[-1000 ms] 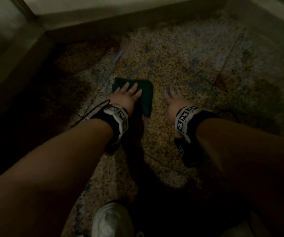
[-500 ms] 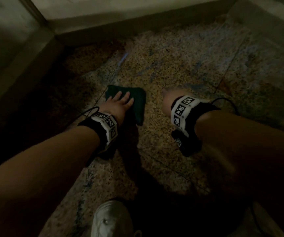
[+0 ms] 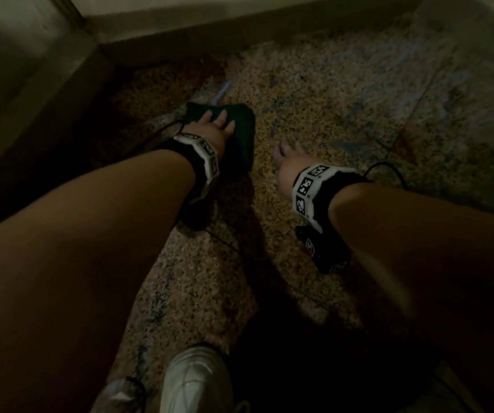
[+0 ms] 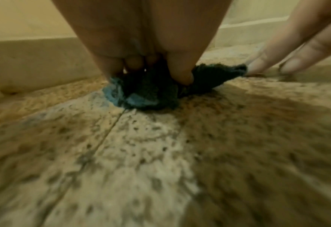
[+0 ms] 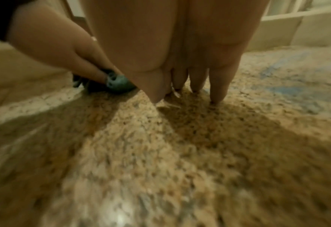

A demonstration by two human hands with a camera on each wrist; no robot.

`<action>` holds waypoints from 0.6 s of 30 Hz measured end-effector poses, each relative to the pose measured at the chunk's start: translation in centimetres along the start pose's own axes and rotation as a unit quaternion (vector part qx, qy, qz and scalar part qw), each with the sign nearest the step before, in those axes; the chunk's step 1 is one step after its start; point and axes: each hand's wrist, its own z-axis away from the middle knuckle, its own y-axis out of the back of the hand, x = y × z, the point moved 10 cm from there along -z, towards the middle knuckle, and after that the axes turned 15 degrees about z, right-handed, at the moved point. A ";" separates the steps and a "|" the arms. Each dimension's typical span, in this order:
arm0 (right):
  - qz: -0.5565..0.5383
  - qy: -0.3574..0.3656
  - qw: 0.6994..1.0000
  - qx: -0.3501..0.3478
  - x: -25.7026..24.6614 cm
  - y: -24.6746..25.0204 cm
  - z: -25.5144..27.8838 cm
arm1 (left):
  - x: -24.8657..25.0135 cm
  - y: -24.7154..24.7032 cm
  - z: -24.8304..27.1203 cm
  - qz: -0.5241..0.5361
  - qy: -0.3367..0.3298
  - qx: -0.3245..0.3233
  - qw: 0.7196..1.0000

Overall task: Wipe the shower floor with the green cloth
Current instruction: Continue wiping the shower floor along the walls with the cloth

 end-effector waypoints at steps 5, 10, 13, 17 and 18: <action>0.013 -0.035 0.999 0.004 0.1 0.7 1.3 | -0.8 -1.9 0.6 0.021 -0.024 0.025 0.999; 0.005 -0.071 0.988 0.136 0.6 4.7 2.7 | -2.6 -5.2 1.8 0.028 -0.026 0.004 0.999; 0.005 -0.008 0.995 0.099 -1.0 4.6 0.3 | -3.3 -5.9 2.1 0.034 -0.033 0.009 0.999; 0.003 0.002 0.999 0.054 -1.8 2.5 -1.0 | -3.7 -4.7 0.7 0.038 -0.032 0.011 0.999; 0.000 0.001 0.998 0.056 -1.9 2.3 -1.0 | -3.7 -4.1 0.2 0.032 -0.027 0.018 0.999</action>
